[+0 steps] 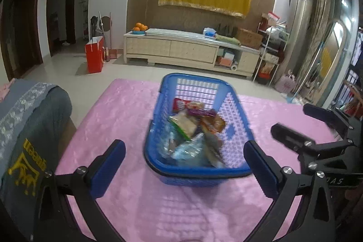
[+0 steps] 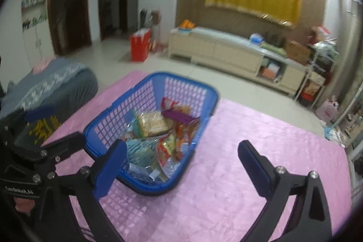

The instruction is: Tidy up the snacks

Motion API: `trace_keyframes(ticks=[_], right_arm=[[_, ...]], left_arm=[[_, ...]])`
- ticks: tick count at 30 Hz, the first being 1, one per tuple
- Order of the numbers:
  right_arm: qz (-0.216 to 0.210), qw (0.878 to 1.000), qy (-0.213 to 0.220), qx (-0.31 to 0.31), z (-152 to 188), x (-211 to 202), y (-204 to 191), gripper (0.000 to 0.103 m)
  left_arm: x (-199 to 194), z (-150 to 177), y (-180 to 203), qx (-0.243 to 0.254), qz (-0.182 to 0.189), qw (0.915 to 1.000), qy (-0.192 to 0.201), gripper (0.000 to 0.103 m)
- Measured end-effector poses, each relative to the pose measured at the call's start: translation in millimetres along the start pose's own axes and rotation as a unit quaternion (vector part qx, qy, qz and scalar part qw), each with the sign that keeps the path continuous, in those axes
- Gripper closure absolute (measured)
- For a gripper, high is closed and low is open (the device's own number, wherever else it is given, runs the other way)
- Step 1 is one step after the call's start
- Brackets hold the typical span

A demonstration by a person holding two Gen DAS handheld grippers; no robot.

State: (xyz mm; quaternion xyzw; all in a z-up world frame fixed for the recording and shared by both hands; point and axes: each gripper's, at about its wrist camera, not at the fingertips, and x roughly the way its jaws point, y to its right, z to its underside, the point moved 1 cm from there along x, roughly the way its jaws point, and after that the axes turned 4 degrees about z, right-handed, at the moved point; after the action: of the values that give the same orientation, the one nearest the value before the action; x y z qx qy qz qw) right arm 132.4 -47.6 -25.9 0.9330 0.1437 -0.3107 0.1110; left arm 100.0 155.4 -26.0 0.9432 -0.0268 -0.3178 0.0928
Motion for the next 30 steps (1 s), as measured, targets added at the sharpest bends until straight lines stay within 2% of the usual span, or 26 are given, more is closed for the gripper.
trace_keyframes(ticks=[8, 11, 17, 20, 30], right_arm=[[0.053, 0.996, 0.061, 0.048, 23, -67, 20, 0.000], [0.055, 0.994, 0.073, 0.062, 31, -86, 27, 0.000], [0.063, 0.991, 0.082, 0.080, 47, -115, 33, 0.000], [0.069, 0.990, 0.092, 0.080, 50, -128, 32, 0.000], [0.076, 0.989, 0.094, 0.088, 62, -146, 31, 0.000]], left_arm=[[-46, 15, 34, 0.025, -0.009, 0.9986, 0.046, 0.000], [-63, 22, 43, 0.034, -0.016, 0.9975, 0.060, 0.000], [-88, 32, 59, 0.035, 0.004, 0.9962, 0.079, 0.000], [-94, 35, 68, 0.040, 0.016, 0.9961, 0.076, 0.000], [-105, 40, 81, 0.059, 0.016, 0.9940, 0.091, 0.000]])
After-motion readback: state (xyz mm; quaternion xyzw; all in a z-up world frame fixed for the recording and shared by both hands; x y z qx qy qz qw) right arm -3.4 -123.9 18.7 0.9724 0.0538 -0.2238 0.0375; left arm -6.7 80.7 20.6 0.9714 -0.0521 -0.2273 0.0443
